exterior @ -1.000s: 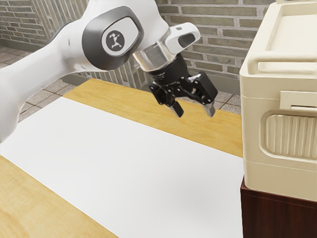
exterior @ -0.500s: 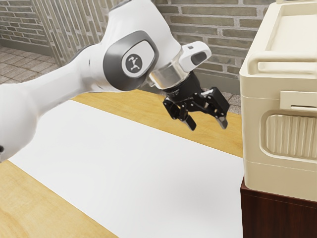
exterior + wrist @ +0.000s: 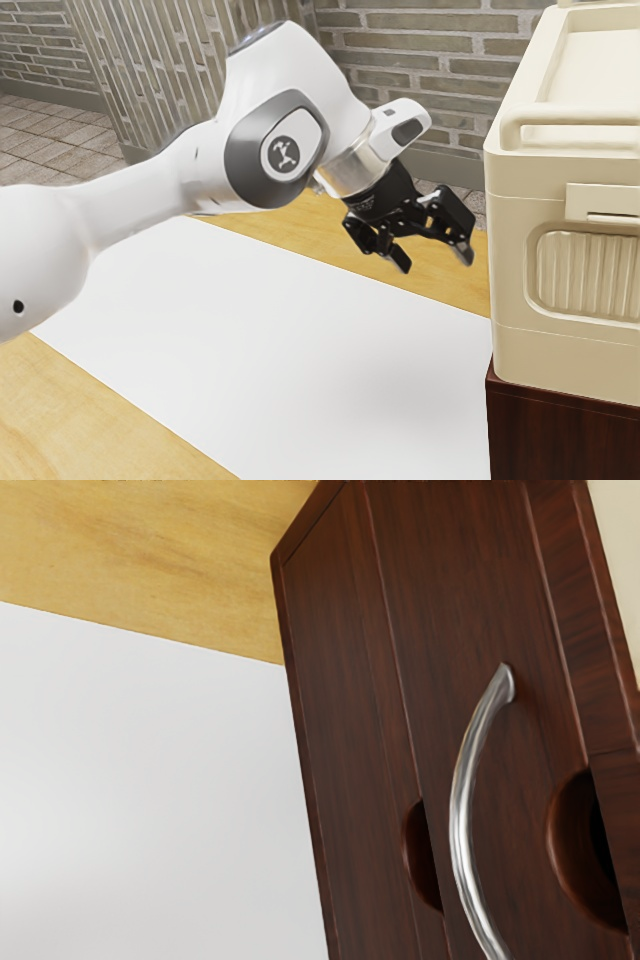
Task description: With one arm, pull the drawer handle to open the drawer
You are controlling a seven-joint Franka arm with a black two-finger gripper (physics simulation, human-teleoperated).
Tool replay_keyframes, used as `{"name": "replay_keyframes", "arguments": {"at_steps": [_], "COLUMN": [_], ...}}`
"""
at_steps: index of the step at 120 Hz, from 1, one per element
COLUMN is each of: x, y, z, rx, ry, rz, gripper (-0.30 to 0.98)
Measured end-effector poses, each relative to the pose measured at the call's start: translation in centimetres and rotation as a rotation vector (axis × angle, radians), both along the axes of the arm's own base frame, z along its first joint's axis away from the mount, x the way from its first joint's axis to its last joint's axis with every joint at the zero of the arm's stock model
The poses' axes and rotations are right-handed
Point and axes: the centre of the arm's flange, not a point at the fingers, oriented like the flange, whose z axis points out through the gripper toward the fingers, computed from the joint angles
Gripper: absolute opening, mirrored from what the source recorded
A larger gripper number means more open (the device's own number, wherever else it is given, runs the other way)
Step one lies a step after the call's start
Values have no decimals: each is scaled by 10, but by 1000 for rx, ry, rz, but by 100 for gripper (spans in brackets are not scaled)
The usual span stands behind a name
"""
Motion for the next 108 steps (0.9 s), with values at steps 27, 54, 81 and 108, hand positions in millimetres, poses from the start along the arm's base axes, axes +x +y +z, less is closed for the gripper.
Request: {"name": "replay_keyframes", "arguments": {"at_steps": [27, 54, 81, 108], "x": [5, 9, 12, 23], "y": [-6, -7, -7, -5], "z": [-13, -33, -28, -36], "rx": [-22, -12, -14, -28], "ry": [-1, 23, -7, -25], "rz": [10, 15, 22, 44], "gripper": [69, 69, 69, 69]}}
